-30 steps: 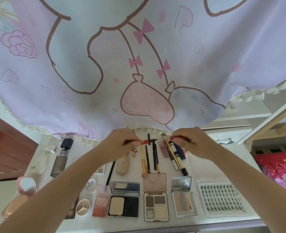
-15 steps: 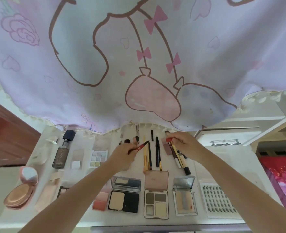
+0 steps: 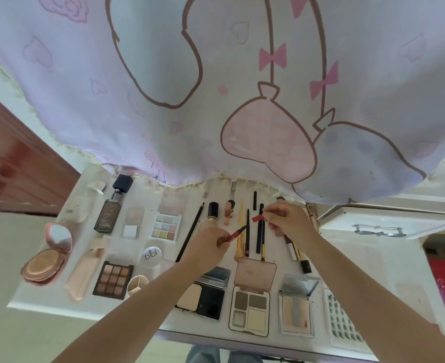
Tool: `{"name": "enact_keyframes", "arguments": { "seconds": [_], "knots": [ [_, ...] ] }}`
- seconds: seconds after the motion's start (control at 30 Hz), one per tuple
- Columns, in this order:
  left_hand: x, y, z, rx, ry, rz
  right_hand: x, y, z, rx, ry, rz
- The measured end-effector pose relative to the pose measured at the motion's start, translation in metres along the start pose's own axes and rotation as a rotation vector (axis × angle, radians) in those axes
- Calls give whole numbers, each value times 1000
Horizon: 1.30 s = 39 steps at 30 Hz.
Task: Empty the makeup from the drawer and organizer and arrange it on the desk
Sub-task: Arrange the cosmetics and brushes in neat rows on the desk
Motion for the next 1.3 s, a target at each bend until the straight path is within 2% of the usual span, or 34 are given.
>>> {"name": "enact_keyframes", "arguments": {
  "seconds": [0.47, 0.9, 1.13, 1.3],
  "knots": [
    [2, 0, 1, -20, -51, -39, 5, -2, -2, -6, -16, -4],
    [4, -8, 3, -61, -51, -15, 11, -17, -4, -130, -19, 126],
    [-1, -9, -15, -30, 35, -86, 16, -30, -35, -118, -48, 231],
    [-8, -22, -32, -39, 175, -191, 14, -46, -65, -155, 11, 440]
  ]
}}
Point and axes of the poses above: each hand's wrist, its own z-axis away from the middle knuckle, its own y-axis out of the back of the hand, x = y × z, the point moved 7 cm from there along -z, towards the middle knuckle, and after that the axes turned 10 degrees about -z, right-handed, at the moved point
